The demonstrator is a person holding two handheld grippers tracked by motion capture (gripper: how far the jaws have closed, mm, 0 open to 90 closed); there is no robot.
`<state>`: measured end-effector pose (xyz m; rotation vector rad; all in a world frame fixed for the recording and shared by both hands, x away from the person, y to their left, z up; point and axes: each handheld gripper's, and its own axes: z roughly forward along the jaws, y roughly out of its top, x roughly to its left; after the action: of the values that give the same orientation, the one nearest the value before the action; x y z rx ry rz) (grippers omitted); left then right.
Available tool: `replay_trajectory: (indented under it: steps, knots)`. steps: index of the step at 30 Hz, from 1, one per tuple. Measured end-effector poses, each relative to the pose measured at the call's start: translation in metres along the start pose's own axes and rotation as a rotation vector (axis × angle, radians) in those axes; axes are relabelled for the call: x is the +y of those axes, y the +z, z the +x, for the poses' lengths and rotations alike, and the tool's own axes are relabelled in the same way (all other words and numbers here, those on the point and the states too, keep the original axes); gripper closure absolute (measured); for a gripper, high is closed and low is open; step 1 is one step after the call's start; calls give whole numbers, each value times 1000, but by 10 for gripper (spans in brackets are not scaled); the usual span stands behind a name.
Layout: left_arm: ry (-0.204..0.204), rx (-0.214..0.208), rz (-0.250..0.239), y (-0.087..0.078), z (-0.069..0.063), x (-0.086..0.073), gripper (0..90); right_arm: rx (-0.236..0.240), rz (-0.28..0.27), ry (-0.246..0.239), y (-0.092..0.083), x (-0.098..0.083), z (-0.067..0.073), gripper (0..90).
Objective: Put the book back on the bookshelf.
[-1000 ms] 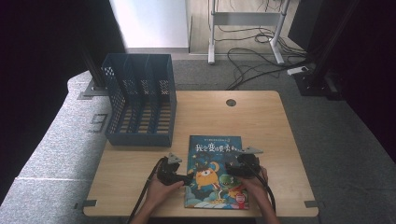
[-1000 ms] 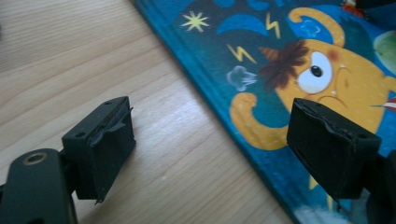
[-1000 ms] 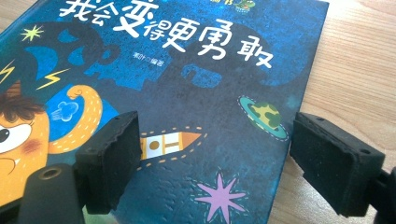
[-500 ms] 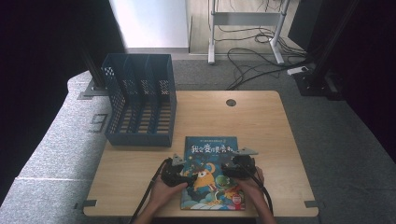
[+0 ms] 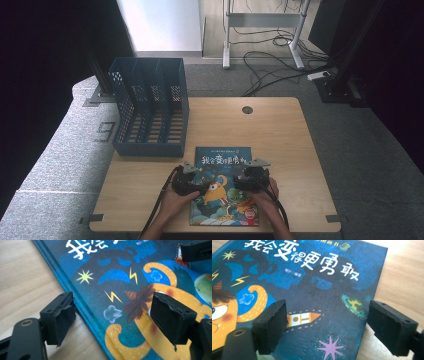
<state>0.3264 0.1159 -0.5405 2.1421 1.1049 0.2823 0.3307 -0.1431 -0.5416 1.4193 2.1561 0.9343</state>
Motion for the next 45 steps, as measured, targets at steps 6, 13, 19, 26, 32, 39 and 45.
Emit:
replay_trajectory:
  steps: [6, 13, 19, 26, 32, 39, 45]
  knots:
    - [37, 45, -14, 6, -1, 7, 204, -10, -9, 6, 5, 5, -2, 170]
    - [15, 20, 3, 3, 1, 7, 199, 56, -38, 98, 1, 1, -13, 196]
    - [1, 4, 25, -4, -7, 1, 173, 67, 2, 104, -8, -11, -12, 190]
    - [-22, -14, 35, -10, -10, -10, 168, 65, 20, 81, -14, -17, -3, 202]
    - [-26, -38, 17, -12, -9, -13, 185, 72, 23, 86, -14, -16, -6, 223]
    - [-22, -32, 17, -11, -10, -13, 173, 149, 19, 177, -16, -14, -17, 232]
    - [-15, -27, 13, -10, -11, -13, 155, 162, 25, 198, -17, -12, -19, 231]
